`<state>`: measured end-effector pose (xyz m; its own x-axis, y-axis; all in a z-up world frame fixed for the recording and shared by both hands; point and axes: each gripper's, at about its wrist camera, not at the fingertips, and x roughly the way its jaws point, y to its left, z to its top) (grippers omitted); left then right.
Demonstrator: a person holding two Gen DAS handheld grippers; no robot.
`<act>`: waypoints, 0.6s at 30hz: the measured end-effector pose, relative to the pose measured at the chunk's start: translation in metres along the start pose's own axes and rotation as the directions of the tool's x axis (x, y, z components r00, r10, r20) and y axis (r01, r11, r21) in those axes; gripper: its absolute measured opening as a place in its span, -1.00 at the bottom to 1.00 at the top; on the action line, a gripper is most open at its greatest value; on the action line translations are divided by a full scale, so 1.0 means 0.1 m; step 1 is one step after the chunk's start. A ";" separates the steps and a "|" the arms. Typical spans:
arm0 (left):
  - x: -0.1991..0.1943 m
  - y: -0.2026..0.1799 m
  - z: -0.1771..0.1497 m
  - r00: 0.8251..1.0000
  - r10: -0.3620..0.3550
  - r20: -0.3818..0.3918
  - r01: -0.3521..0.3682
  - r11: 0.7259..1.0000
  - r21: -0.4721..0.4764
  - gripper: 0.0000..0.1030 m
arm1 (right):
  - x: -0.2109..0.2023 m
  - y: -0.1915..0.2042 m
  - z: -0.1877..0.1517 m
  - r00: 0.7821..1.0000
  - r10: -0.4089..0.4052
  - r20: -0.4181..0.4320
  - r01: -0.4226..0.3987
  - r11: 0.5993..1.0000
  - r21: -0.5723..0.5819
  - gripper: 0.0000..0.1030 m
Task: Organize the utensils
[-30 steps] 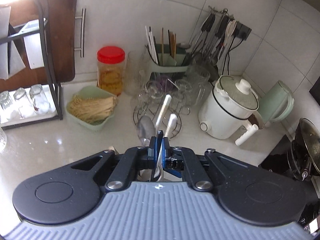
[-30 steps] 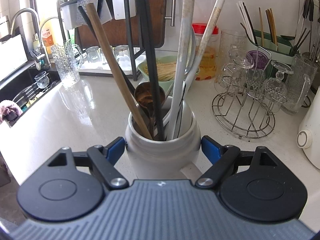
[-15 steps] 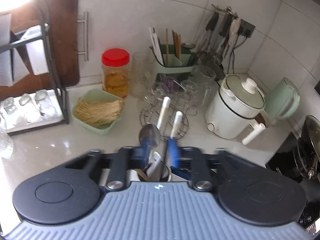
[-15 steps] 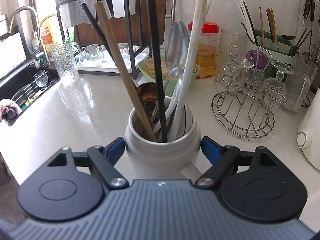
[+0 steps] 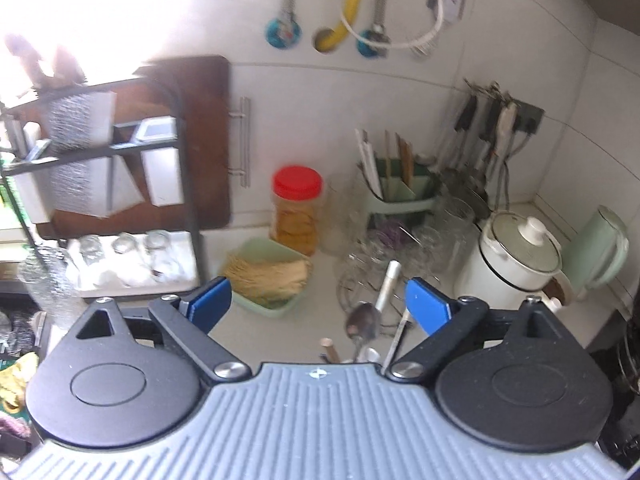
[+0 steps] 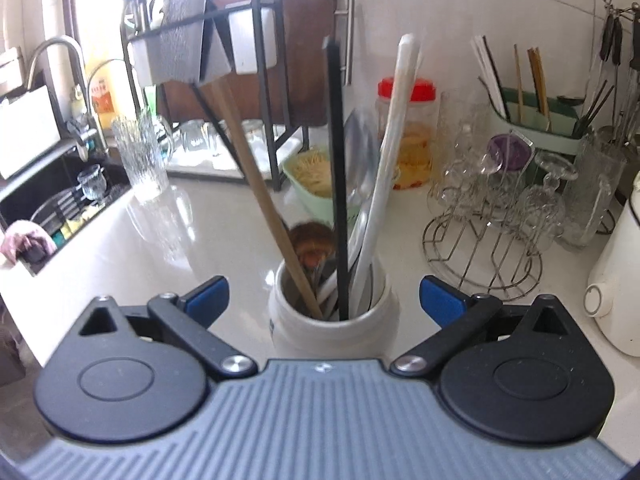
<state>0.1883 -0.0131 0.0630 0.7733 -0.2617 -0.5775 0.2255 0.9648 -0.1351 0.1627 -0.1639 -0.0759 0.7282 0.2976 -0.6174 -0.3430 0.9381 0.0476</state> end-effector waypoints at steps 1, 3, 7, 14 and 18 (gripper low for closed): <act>-0.04 0.04 0.00 1.000 0.010 0.004 -0.010 1.000 -0.011 0.91 | -0.05 -0.01 0.05 1.000 0.002 0.007 -0.002 1.000 0.007 1.00; -0.12 0.11 0.01 0.999 0.033 0.013 -0.032 0.999 -0.031 0.93 | -0.16 -0.04 0.13 1.000 0.005 0.026 -0.005 1.000 0.026 1.00; -0.24 0.24 -0.01 0.997 0.075 0.026 -0.074 0.996 -0.044 0.95 | -0.42 -0.12 0.30 0.998 -0.010 0.063 0.006 0.998 0.066 1.00; -0.37 0.36 -0.07 0.988 0.155 0.021 -0.153 0.986 -0.071 0.96 | -0.86 -0.19 0.49 0.989 -0.039 0.140 0.026 0.995 0.092 1.00; -0.44 0.35 -0.22 0.980 0.197 -0.001 -0.196 0.976 -0.096 0.96 | -1.04 -0.18 0.51 0.988 -0.034 0.148 0.018 0.994 0.109 1.00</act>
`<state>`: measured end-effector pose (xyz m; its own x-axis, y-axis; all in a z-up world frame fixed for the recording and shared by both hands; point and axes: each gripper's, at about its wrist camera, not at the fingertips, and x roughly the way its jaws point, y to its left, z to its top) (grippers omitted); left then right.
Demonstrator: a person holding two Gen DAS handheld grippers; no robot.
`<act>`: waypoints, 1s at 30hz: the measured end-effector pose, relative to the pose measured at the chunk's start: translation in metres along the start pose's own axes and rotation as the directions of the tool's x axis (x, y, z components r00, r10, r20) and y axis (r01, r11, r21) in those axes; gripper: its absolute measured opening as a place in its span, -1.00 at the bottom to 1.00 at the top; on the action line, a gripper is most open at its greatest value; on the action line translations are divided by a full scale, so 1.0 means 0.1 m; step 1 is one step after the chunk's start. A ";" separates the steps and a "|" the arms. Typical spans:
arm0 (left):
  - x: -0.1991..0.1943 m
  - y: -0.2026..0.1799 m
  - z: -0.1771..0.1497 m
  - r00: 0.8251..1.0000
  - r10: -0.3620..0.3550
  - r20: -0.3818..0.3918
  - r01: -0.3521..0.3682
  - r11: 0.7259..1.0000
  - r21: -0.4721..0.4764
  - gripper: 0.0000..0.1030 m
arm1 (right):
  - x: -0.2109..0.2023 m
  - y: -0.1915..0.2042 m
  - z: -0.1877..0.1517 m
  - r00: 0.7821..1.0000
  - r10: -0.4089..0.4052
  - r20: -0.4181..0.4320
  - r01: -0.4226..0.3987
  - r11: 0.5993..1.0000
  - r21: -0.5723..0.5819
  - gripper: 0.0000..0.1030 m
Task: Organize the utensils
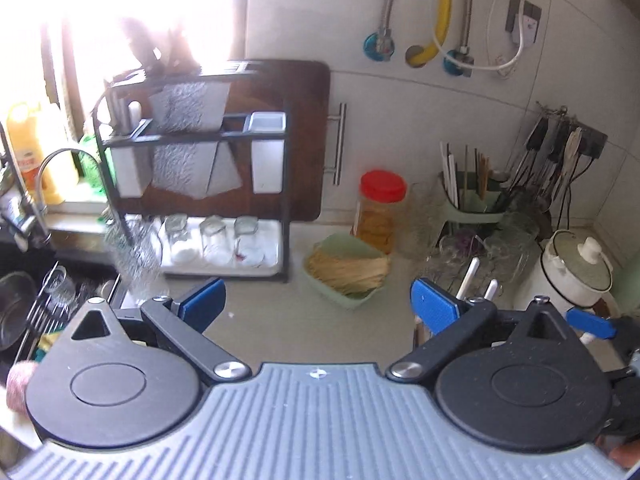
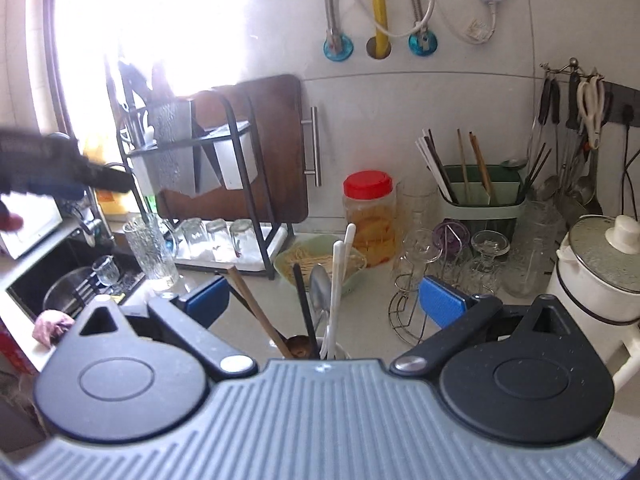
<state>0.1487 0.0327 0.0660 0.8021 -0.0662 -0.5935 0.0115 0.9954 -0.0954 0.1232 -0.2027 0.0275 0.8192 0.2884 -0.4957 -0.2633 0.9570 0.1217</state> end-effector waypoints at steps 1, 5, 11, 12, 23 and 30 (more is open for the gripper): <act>-0.02 0.00 -0.05 1.000 0.000 -0.005 0.000 1.000 -0.006 0.97 | -0.04 0.01 0.00 1.000 0.000 0.001 0.000 1.000 0.003 1.00; -0.05 -0.04 -0.29 0.999 0.003 -0.038 -0.004 1.000 -0.018 0.97 | -0.18 0.07 -0.06 1.000 -0.011 -0.011 0.011 1.000 0.025 1.00; -0.07 -0.09 -0.60 0.997 0.008 -0.077 -0.012 0.999 -0.045 0.97 | -0.32 0.10 -0.24 0.999 -0.001 -0.045 0.003 0.999 0.041 1.00; -0.07 -0.09 -0.65 0.996 0.007 -0.085 -0.011 0.999 -0.049 0.97 | -0.33 0.10 -0.26 0.999 -0.005 -0.053 0.007 0.999 0.041 1.00; -0.15 -0.17 -0.97 0.993 -0.004 -0.117 -0.002 0.999 -0.047 0.97 | -0.45 0.13 -0.43 0.996 -0.012 -0.087 0.016 0.999 0.049 1.00; -0.19 -0.16 -1.02 0.995 0.003 -0.102 -0.008 0.999 -0.048 0.97 | -0.48 0.15 -0.46 0.997 -0.014 -0.081 0.018 0.999 0.048 1.00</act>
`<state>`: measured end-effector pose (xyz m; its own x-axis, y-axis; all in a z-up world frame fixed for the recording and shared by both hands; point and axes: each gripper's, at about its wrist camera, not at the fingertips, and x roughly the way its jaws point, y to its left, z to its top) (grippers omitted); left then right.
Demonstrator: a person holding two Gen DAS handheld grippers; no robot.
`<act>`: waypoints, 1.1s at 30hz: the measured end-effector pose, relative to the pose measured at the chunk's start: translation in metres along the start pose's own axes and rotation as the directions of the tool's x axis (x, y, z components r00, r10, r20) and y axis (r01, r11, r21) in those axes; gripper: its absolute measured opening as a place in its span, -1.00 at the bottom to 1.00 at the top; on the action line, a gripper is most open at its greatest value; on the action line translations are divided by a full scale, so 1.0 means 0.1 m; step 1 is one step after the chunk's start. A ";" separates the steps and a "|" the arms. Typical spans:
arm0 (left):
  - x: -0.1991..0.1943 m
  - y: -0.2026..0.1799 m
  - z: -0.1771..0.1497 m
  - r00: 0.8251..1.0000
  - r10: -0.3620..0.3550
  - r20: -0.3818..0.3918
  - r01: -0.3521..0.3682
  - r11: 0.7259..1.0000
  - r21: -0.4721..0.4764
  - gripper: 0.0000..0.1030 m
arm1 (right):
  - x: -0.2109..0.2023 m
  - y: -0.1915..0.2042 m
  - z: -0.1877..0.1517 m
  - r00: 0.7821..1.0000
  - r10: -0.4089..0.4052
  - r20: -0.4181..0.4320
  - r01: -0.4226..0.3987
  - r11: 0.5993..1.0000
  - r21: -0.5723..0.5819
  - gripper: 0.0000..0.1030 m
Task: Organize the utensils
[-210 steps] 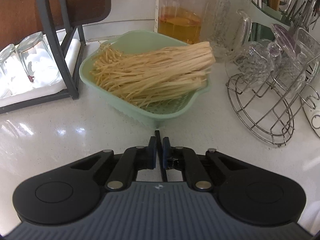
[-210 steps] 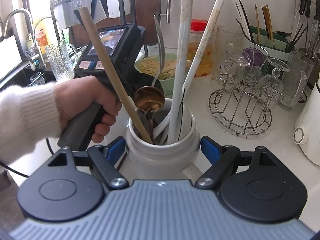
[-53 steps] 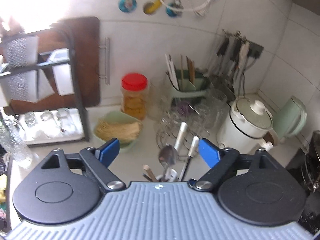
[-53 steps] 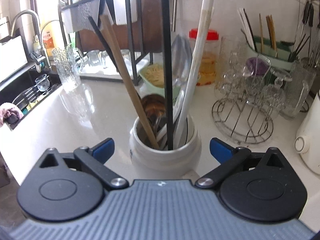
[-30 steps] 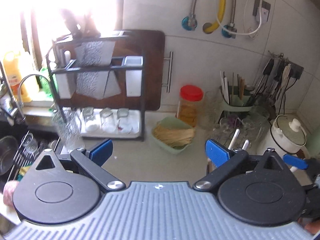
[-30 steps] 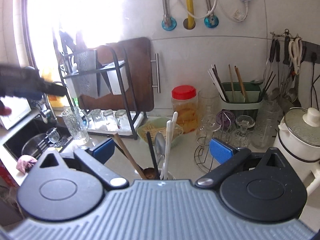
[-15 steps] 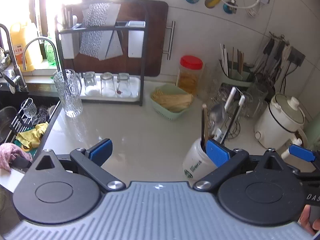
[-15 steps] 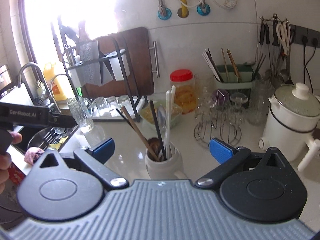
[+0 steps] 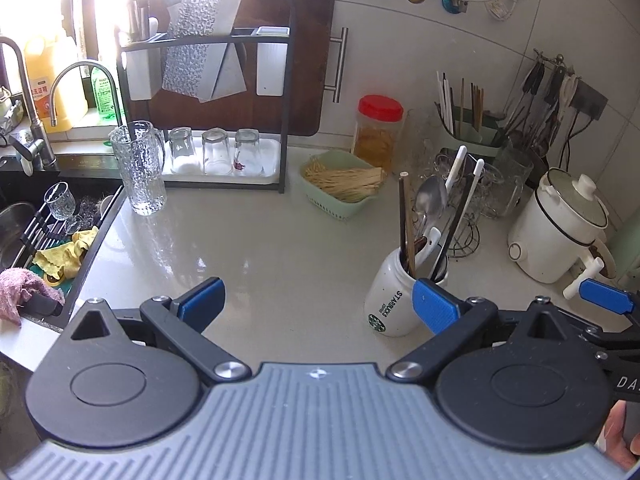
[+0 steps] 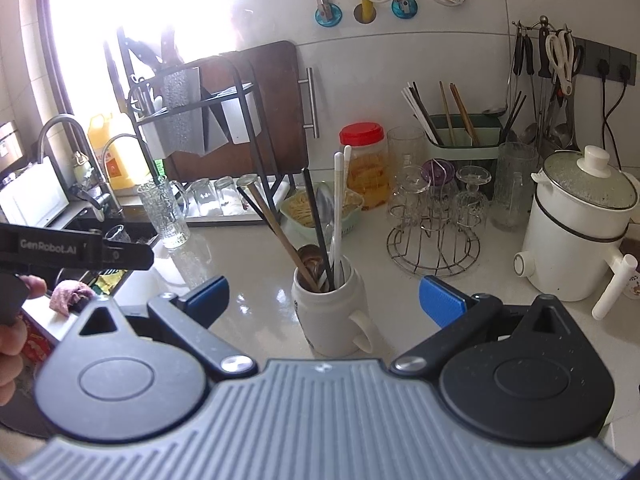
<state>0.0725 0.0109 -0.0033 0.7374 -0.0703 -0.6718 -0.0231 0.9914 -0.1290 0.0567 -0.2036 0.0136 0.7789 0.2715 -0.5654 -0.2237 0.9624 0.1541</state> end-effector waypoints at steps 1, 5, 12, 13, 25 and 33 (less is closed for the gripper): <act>-0.01 0.00 -0.01 1.000 -0.001 0.006 0.001 1.000 0.000 0.97 | 0.00 0.00 0.00 1.000 0.002 -0.001 -0.002 1.000 0.001 1.00; -0.01 -0.01 -0.01 1.000 -0.002 -0.002 0.002 1.000 0.004 0.97 | 0.01 0.01 -0.01 1.000 -0.001 -0.003 0.001 1.000 -0.001 1.00; -0.04 0.01 -0.02 1.000 0.011 0.011 -0.011 1.000 0.011 0.97 | 0.00 0.03 -0.03 1.000 -0.004 -0.005 0.004 1.000 -0.008 1.00; -0.05 0.01 -0.02 1.000 0.010 0.013 -0.010 1.000 0.012 0.97 | 0.00 0.03 -0.03 1.000 -0.004 -0.004 0.004 1.000 -0.009 1.00; -0.10 -0.01 -0.08 1.000 0.016 0.022 -0.017 0.999 0.031 0.97 | -0.04 0.06 -0.09 1.000 -0.018 0.017 0.018 1.000 -0.006 1.00; -0.09 0.00 -0.09 1.000 0.005 0.008 -0.005 0.999 0.031 0.97 | -0.08 0.07 -0.09 0.999 -0.035 0.020 0.035 0.999 0.003 1.00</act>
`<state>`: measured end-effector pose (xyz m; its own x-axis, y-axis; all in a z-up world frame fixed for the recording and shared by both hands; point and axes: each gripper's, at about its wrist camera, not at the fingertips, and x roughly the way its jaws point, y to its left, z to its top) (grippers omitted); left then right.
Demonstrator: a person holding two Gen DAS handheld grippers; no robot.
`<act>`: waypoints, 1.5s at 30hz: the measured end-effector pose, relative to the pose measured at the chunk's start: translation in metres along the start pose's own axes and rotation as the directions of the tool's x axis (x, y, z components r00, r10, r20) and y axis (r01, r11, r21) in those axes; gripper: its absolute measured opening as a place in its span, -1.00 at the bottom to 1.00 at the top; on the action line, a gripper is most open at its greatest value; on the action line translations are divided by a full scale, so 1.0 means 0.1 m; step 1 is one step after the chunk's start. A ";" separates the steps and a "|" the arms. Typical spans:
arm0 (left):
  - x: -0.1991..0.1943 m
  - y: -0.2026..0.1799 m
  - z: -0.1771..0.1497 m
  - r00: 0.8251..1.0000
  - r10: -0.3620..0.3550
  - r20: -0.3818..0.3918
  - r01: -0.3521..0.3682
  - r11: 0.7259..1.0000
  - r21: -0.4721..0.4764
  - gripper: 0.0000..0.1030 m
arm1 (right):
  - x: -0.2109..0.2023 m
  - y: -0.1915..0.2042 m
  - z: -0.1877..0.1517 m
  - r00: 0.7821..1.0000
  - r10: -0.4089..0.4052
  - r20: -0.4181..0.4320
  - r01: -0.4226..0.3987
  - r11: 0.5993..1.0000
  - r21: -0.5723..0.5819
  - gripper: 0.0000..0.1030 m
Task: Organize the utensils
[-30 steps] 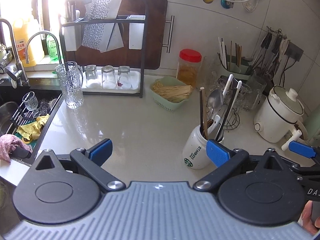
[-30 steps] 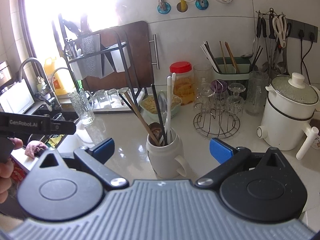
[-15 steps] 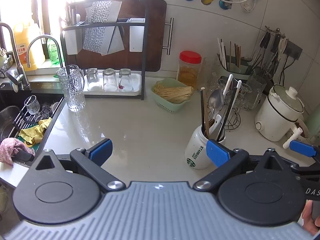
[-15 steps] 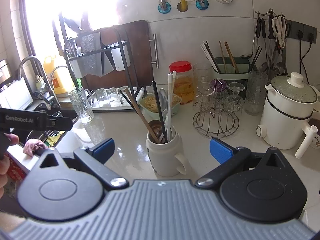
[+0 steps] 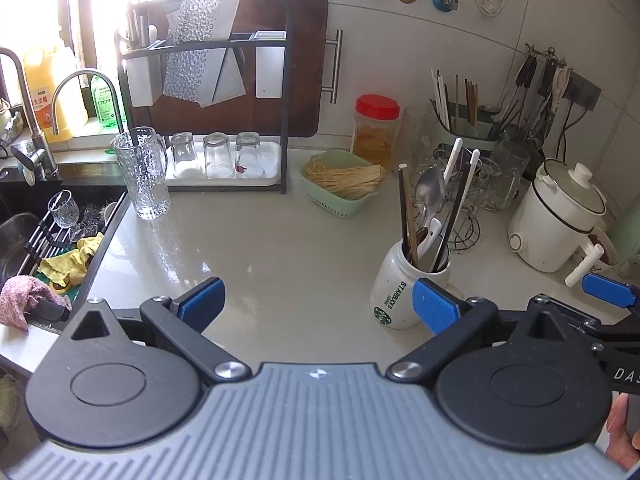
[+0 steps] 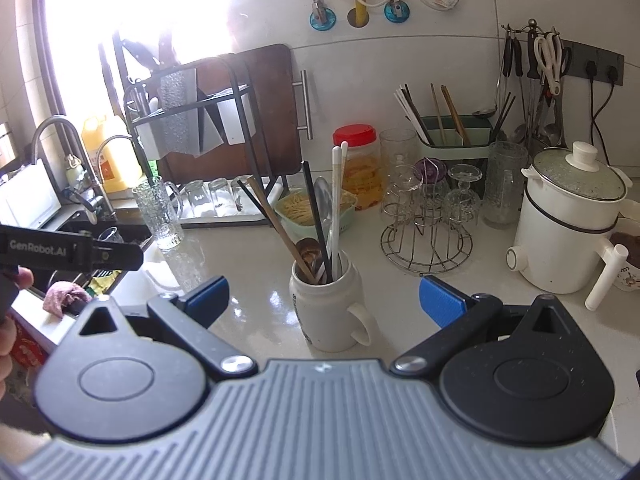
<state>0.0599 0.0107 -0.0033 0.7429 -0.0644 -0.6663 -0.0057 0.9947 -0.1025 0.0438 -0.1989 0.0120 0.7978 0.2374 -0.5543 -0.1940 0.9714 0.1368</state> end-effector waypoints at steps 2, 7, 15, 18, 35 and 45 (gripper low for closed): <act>0.01 0.00 0.00 1.000 -0.002 -0.004 0.002 1.000 0.004 0.97 | 0.01 0.01 0.00 1.000 -0.004 -0.003 0.004 1.000 -0.004 1.00; 0.06 0.00 -0.01 1.000 0.004 -0.030 -0.004 1.000 0.006 0.97 | 0.04 0.01 0.00 1.000 -0.006 -0.009 0.006 1.000 0.007 1.00; 0.16 0.06 0.04 0.998 0.009 -0.059 -0.009 1.000 -0.001 0.97 | 0.12 0.02 0.04 1.000 -0.018 -0.021 0.018 1.000 0.005 1.00; 0.19 0.09 0.07 0.998 0.015 -0.062 -0.015 1.000 -0.007 0.97 | 0.14 0.02 0.06 0.999 -0.023 -0.023 0.023 1.000 0.015 1.00; 0.43 0.22 0.22 0.995 0.010 -0.100 -0.013 1.000 -0.020 0.97 | 0.36 0.07 0.14 0.997 -0.026 -0.072 0.027 1.000 0.015 1.00; 0.57 0.16 0.33 0.993 -0.024 -0.113 0.022 1.000 -0.020 0.97 | 0.46 0.02 0.17 0.996 -0.047 -0.080 0.050 0.998 0.036 1.00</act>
<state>0.1243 0.0254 -0.0186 0.6624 -0.0968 -0.7429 -0.0031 0.9913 -0.1319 0.0902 -0.1858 0.0007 0.7580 0.1905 -0.6238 -0.1332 0.9814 0.1379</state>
